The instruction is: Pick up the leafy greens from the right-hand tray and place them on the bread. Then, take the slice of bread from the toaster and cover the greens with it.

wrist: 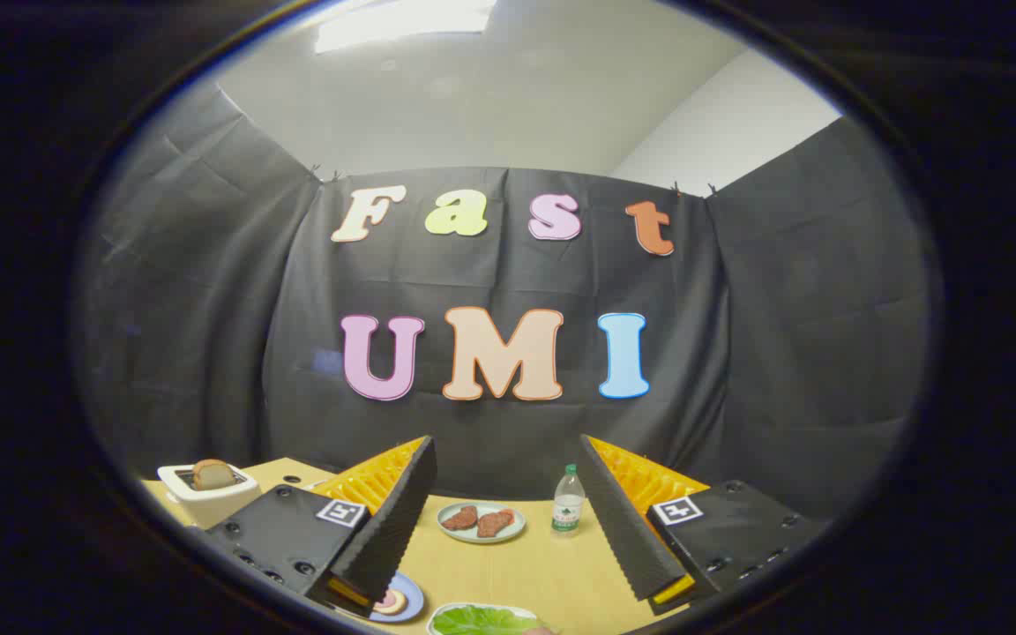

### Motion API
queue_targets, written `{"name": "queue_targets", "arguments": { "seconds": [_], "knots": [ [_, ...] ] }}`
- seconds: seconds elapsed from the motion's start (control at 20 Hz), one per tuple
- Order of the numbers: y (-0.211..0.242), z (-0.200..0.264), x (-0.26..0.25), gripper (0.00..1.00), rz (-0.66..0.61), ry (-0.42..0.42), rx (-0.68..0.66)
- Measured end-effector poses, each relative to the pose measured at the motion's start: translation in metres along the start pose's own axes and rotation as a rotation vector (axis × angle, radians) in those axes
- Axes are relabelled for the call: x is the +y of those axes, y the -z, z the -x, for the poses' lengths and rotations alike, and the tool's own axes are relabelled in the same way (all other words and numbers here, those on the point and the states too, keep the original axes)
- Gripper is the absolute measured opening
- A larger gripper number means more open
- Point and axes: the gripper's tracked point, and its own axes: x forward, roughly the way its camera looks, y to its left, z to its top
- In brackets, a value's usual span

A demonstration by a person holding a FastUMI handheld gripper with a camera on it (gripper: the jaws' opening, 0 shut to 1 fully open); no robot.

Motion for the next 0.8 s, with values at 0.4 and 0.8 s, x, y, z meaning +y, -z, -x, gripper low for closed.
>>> {"name": "queue_targets", "arguments": {
  "seconds": [0.4,0.8],
  "knots": [
    [0.007,-0.002,-0.008,1.0,-0.014,-0.007,0.016],
    [0.008,-0.005,-0.01,1.0,-0.006,-0.016,0.022]
  ]
}}
